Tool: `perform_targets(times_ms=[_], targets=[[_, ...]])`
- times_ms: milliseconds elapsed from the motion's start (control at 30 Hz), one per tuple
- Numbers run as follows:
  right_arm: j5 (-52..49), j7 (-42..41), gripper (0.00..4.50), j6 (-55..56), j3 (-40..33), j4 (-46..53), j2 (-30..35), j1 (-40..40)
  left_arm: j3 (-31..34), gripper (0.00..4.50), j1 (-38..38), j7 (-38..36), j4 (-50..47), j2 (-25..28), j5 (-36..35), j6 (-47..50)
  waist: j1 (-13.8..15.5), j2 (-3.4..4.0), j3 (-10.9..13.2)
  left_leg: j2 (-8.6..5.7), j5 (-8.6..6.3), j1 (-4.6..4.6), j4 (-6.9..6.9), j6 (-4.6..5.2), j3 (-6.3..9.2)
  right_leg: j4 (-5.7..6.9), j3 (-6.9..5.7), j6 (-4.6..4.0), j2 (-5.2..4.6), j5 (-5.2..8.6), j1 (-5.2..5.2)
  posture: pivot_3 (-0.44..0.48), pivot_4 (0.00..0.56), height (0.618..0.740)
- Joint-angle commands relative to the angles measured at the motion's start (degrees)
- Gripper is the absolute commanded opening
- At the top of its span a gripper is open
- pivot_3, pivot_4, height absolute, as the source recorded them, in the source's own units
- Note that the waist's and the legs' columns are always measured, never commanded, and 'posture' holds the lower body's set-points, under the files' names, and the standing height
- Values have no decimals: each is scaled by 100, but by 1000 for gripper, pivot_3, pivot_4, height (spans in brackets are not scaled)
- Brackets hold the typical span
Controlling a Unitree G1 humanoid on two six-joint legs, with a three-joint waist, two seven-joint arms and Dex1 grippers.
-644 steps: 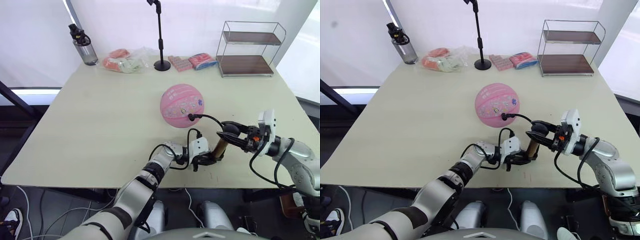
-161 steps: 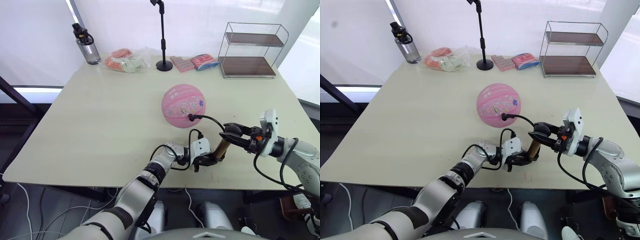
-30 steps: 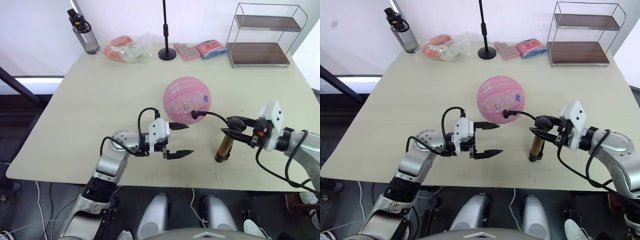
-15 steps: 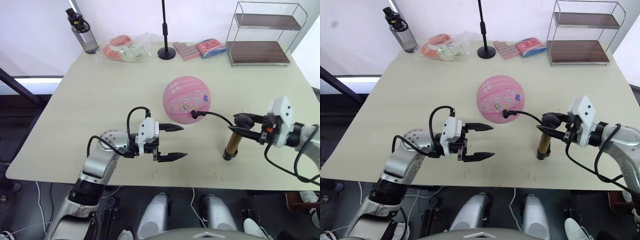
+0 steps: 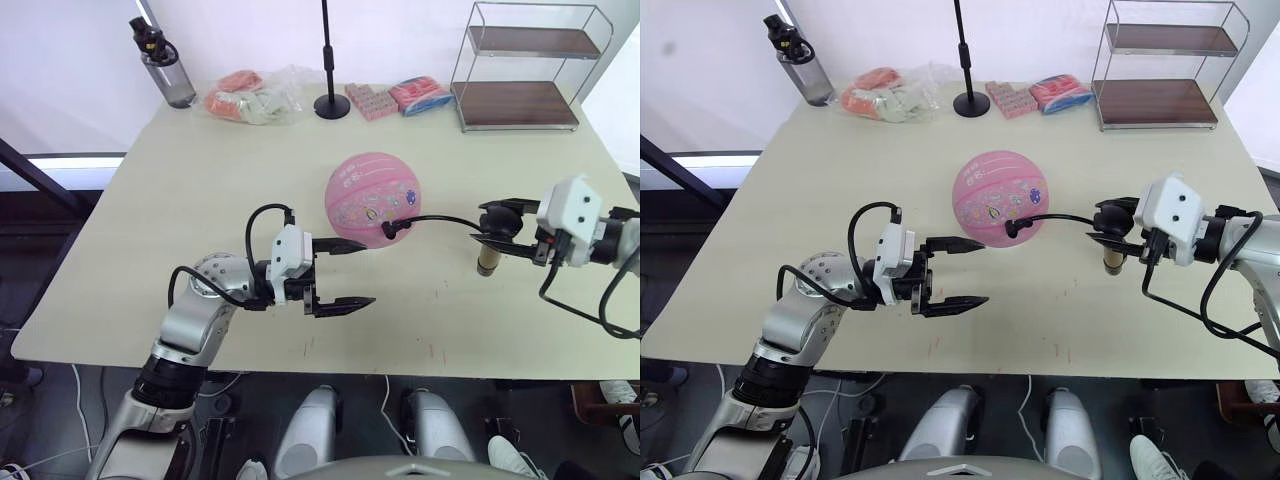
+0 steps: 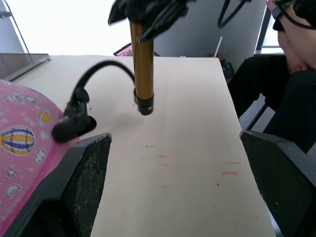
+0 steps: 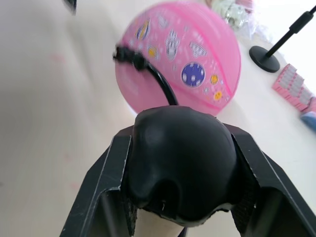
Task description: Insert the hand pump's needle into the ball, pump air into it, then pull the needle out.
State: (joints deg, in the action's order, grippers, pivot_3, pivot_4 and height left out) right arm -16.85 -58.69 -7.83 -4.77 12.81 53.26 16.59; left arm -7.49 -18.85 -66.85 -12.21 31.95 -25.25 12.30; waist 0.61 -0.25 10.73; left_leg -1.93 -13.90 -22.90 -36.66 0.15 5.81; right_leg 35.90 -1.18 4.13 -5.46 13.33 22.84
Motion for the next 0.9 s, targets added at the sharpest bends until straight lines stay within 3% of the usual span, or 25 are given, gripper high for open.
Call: perform_targets(times_ms=[33,300,700,733,767,800,833,900], targets=[[564,-9,1919,1069,40,-309,15,0,121,4486,-49,42,-304,44,-177,74,-2,0,0,0,0,1,-2,0,-3,1,4,0,0,0,0,0,150,731],[1766,332,1919,2781,516,-1262,-10,198,201,4486,-109,93,-413,105,-311,204,-9,0,0,1,0,7,-20,-1,-25,13,27,1,3,-3,2,0,150,731],[2036,670,1919,3367,716,-1857,-203,176,237,4486,-129,140,-457,175,-326,239,-2,-1,0,1,-10,20,-66,17,-45,69,52,1,4,-4,3,0,150,731],[2007,666,2854,3359,707,-1875,-194,156,239,4500,-129,140,-457,178,-330,239,-2,-1,0,1,-13,25,-68,22,-46,79,55,1,4,-4,3,0,150,731],[1982,655,2854,3390,690,-1908,-164,118,243,4500,-129,142,-462,181,-335,243,-2,-1,0,1,-13,27,-68,23,-46,83,55,0,4,-4,3,0,150,731],[1939,622,3467,3401,670,-1945,-132,70,246,4500,-132,140,-455,185,-336,239,-12,0,0,1,-14,28,-68,24,-46,85,55,0,4,-4,3,0,150,731],[1908,587,3574,3435,651,-1984,-90,16,249,4500,-134,140,-451,188,-336,237,-13,0,0,9,-13,35,-69,25,-50,90,58,-12,14,-12,4,0,150,731],[1863,555,4331,3486,627,-2036,-45,-50,254,4500,-141,129,-424,195,-330,224,-14,0,0,12,-14,35,-69,25,-50,91,59,-13,18,-12,4,0,150,731]])
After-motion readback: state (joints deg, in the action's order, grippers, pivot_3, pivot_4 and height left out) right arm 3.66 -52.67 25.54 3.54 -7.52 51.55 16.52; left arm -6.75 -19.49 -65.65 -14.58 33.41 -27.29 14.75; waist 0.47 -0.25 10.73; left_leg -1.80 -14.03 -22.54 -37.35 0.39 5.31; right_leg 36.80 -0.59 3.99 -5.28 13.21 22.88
